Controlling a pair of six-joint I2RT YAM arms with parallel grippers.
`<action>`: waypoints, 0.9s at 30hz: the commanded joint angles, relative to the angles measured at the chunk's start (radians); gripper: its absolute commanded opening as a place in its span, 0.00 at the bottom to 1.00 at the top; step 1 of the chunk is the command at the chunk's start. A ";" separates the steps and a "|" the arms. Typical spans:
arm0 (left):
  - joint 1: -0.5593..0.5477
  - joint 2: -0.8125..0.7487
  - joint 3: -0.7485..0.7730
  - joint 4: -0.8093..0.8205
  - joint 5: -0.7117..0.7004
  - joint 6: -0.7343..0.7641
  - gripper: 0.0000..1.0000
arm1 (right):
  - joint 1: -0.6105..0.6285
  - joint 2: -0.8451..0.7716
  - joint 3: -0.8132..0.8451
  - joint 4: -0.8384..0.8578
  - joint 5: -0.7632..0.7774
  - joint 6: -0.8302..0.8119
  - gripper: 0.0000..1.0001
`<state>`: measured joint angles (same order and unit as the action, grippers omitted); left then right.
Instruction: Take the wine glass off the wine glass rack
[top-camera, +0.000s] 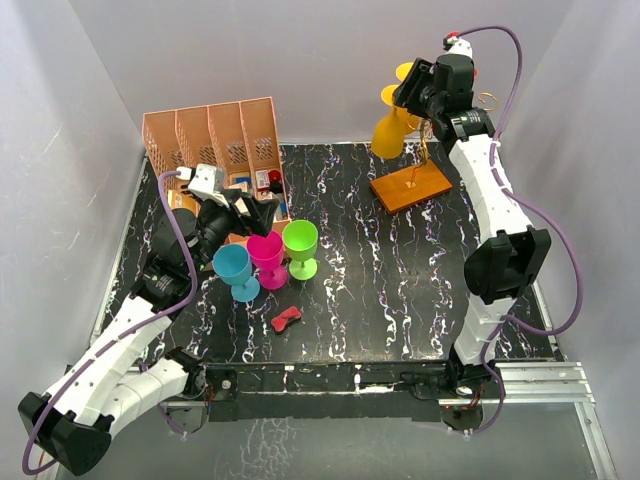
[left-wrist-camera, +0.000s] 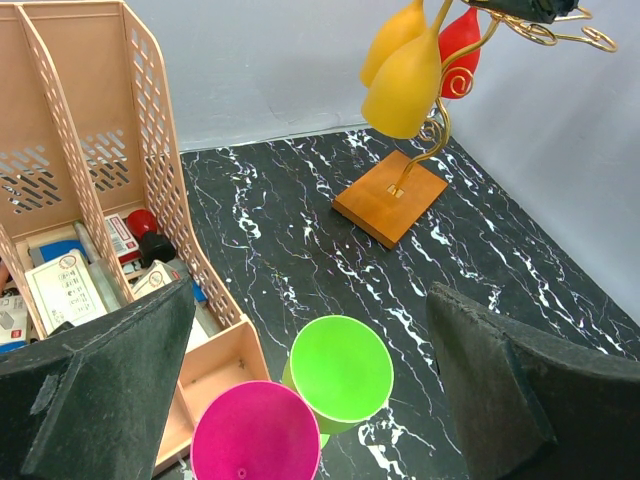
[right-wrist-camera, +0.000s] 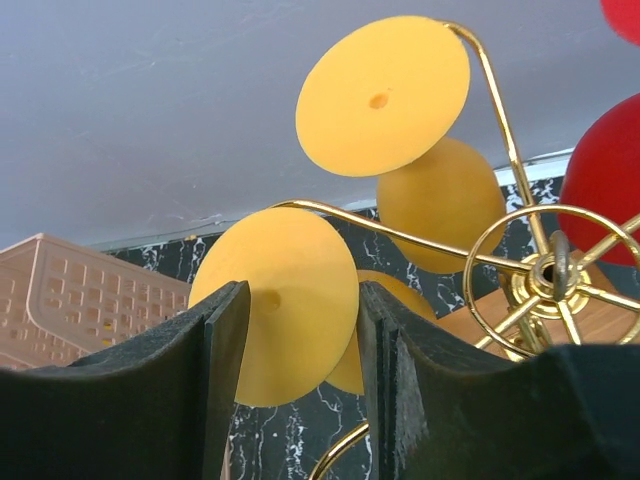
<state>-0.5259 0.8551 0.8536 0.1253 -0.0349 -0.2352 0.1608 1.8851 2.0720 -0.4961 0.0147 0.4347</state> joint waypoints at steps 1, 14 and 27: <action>0.004 -0.003 0.015 0.014 0.013 0.008 0.97 | -0.007 0.005 0.006 0.075 -0.045 0.037 0.49; 0.003 -0.002 0.019 0.013 0.017 0.006 0.97 | -0.006 -0.025 -0.021 0.101 0.000 0.082 0.32; 0.004 0.011 0.018 0.013 0.017 0.002 0.97 | -0.012 -0.063 -0.056 0.142 -0.001 0.168 0.20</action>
<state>-0.5255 0.8623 0.8536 0.1253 -0.0292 -0.2359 0.1547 1.8759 2.0132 -0.4107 0.0086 0.5797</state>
